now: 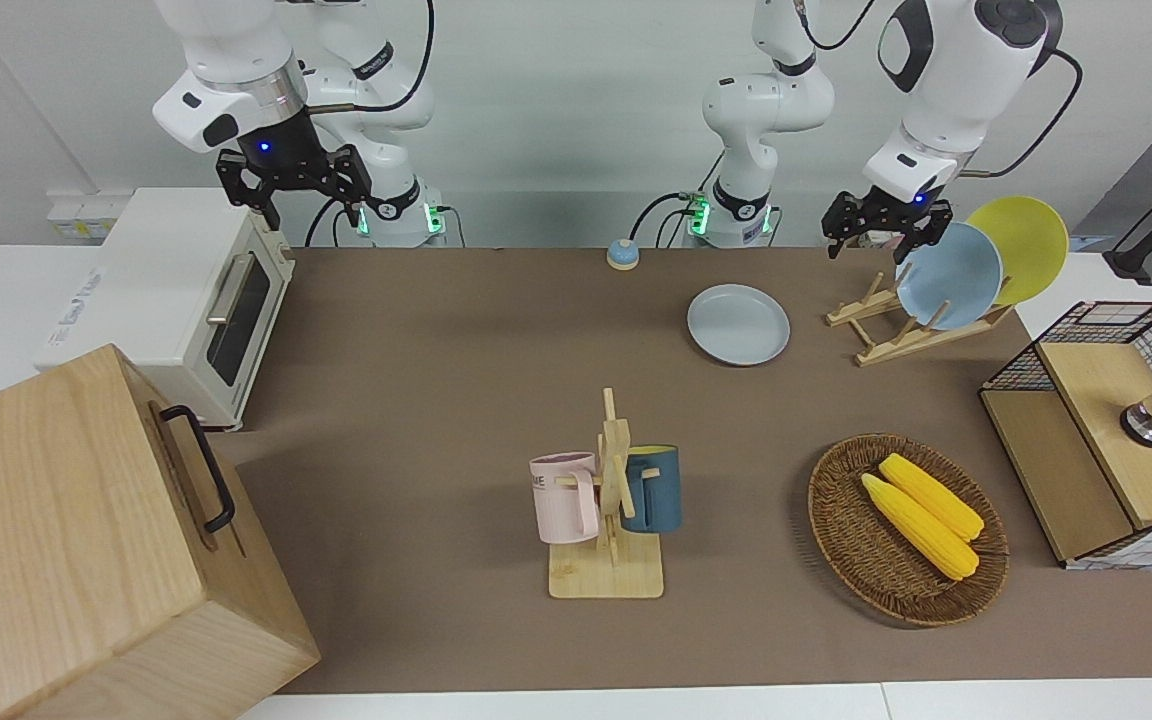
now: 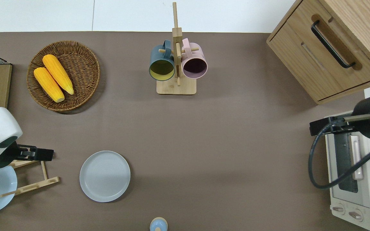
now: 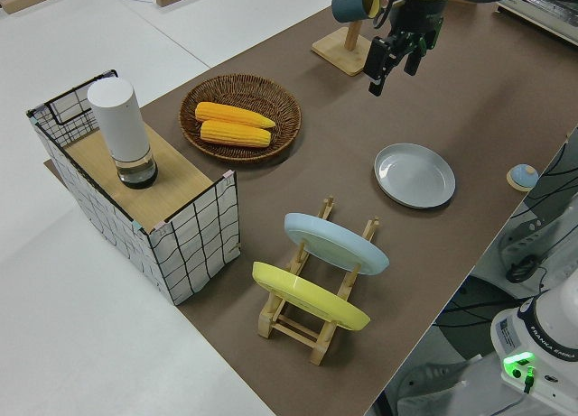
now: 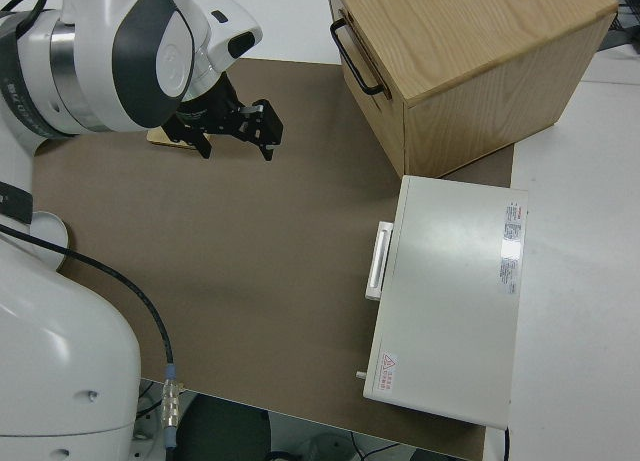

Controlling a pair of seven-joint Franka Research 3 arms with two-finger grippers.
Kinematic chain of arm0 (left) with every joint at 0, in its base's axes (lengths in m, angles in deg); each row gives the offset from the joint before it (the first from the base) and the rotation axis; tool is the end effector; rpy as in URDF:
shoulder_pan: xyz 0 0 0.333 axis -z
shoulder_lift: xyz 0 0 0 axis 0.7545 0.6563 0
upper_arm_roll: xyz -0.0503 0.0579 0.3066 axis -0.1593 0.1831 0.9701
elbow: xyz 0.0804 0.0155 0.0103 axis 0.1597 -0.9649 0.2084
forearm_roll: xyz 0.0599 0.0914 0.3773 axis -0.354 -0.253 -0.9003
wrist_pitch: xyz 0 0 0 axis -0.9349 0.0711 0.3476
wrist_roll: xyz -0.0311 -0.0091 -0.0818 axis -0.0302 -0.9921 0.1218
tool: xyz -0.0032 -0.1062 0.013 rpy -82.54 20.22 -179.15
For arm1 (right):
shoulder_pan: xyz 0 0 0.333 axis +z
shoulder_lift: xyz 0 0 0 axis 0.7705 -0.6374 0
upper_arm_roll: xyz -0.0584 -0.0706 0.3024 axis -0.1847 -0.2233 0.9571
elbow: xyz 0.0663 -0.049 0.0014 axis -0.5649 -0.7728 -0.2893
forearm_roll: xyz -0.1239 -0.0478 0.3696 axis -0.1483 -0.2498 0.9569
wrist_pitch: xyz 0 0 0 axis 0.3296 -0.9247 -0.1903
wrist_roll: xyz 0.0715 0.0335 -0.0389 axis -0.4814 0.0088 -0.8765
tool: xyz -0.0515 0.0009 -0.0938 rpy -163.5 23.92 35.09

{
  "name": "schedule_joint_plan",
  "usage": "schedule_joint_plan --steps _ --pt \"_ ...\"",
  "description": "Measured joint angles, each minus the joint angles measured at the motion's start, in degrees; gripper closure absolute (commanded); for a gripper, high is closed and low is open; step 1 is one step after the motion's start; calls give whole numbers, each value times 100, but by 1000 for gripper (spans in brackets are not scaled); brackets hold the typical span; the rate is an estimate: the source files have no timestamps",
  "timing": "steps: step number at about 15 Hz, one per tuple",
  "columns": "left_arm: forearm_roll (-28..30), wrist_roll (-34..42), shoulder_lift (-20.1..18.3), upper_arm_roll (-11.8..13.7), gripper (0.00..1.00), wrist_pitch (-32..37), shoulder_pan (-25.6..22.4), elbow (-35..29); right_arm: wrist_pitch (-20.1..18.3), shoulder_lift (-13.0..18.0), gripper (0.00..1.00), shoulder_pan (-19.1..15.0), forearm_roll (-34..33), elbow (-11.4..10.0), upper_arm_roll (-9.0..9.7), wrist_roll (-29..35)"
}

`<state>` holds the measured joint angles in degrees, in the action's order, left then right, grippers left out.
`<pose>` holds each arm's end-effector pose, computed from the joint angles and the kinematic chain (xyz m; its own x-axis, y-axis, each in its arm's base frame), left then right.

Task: Pick gray plate from table and place it on lower plate rack with left arm
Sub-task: 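Move the left gripper toward the edge of the light gray plate, then close the left gripper on the gray plate's rim nearest the arm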

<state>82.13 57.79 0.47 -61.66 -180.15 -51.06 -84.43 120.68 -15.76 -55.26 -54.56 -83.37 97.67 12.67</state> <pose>0.4825 -0.0062 0.5557 0.9871 -0.1552 -0.0395 -0.1552 -0.9879 0.0042 0.5291 0.0571 0.6542 0.9966 0.0470 -0.0673 0.0479 -0.9988 0.0119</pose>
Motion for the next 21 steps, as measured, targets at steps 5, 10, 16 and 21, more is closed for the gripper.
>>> schedule_joint_plan --steps 5,10,16,21 --pt "70 -6 -259 0 0 -533 2 -839 0 0 13 0 0 0 0 0" --pt "99 -166 -478 -32 5 -786 13 -1527 0 0 13 0 0 0 0 0" --pt "111 -372 -773 -90 5 -1576 21 -2421 0 0 11 0 0 0 0 0" --pt "181 -465 -842 -164 7 -2212 21 -2983 0 0 11 0 0 0 0 0"
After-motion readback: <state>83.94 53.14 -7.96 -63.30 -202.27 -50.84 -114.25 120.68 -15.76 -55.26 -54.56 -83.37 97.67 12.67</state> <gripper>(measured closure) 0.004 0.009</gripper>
